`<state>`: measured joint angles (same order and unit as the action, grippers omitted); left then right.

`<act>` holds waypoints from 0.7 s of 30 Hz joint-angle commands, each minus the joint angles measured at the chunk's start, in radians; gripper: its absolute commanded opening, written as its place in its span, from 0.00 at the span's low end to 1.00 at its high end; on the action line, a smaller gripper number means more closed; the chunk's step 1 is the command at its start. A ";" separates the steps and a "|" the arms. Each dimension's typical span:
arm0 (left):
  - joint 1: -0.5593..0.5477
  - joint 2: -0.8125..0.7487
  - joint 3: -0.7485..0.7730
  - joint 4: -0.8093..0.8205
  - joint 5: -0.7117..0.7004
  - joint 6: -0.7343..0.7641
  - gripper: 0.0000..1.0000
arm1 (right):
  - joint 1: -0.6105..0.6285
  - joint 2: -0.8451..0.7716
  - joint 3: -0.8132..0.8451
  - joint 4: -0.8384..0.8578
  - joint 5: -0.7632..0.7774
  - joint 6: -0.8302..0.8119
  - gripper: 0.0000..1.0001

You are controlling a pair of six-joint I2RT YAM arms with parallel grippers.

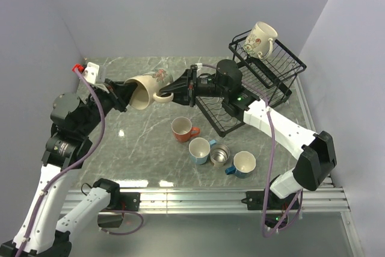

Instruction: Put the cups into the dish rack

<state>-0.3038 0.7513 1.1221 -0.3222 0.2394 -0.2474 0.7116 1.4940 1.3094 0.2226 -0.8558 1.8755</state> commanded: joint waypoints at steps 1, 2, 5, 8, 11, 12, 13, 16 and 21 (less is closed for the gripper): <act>-0.027 0.003 0.007 0.112 -0.001 -0.027 0.04 | 0.054 -0.014 0.027 0.216 0.033 0.045 0.00; -0.027 0.005 0.007 0.104 -0.009 -0.023 0.06 | 0.054 -0.015 0.021 0.265 0.044 0.053 0.00; -0.027 -0.003 -0.008 0.086 -0.032 -0.020 0.09 | 0.055 -0.020 -0.002 0.410 0.102 0.115 0.00; -0.027 -0.020 -0.034 0.092 -0.041 -0.026 0.26 | 0.055 -0.017 -0.016 0.544 0.164 0.192 0.00; -0.027 -0.021 -0.047 0.084 -0.054 -0.033 0.47 | 0.054 -0.005 0.022 0.555 0.173 0.202 0.00; -0.027 -0.020 -0.048 0.083 -0.061 -0.036 0.57 | 0.054 -0.003 0.034 0.551 0.175 0.194 0.00; -0.027 -0.018 -0.048 0.078 -0.064 -0.035 0.64 | 0.054 -0.002 0.043 0.546 0.175 0.191 0.00; -0.027 -0.006 -0.039 0.063 -0.094 -0.041 0.76 | 0.054 -0.008 0.065 0.520 0.173 0.171 0.00; -0.027 0.000 -0.038 0.061 -0.103 -0.038 0.76 | 0.043 -0.038 0.030 0.486 0.175 0.139 0.00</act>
<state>-0.3271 0.7509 1.0706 -0.3058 0.1581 -0.2779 0.7528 1.5150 1.2984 0.5861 -0.6800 2.0003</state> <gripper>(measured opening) 0.756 0.259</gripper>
